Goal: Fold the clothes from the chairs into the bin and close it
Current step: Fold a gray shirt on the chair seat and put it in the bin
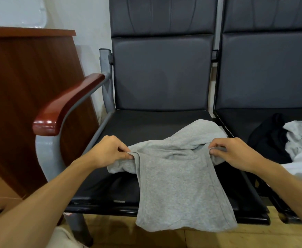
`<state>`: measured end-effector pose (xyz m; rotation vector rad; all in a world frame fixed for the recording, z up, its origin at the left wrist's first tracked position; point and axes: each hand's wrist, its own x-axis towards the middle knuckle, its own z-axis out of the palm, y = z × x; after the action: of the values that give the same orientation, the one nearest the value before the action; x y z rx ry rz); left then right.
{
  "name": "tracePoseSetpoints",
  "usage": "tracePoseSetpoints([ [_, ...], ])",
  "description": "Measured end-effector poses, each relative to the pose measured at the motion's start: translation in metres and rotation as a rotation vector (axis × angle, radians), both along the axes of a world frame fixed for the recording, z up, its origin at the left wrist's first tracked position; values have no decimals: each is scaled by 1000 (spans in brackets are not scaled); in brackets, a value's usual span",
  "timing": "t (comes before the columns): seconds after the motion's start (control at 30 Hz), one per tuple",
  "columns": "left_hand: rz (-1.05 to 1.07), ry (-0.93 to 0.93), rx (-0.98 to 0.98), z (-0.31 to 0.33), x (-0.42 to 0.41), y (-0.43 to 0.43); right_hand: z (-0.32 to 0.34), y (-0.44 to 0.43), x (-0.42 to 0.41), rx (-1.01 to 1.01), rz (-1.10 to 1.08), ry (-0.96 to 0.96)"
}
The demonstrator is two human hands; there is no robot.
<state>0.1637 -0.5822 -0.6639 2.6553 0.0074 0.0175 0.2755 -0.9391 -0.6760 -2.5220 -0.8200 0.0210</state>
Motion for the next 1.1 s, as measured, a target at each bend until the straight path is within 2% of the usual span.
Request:
tracePoseSetpoints([
  [0.37, 99, -43, -37, 0, 5, -4, 1, 2, 2, -72, -68, 6],
  [0.6, -62, 59, 74, -12, 7, -1, 1, -2, -1, -28, 52, 124],
  [0.73, -95, 56, 1, -8, 5, -10, 1, -2, -1, 8, 17, 99],
  [0.87, -107, 5, 1, -4, 4, -13, 8, -1, -10, 47, 6, 54],
  [0.97, -59, -150, 23, 2, -3, -15, 15, -3, -19, 104, -20, 19],
  [1.1, 15, -302, -43, 12, -13, -19, 20, 2, -31, 192, -98, 12],
])
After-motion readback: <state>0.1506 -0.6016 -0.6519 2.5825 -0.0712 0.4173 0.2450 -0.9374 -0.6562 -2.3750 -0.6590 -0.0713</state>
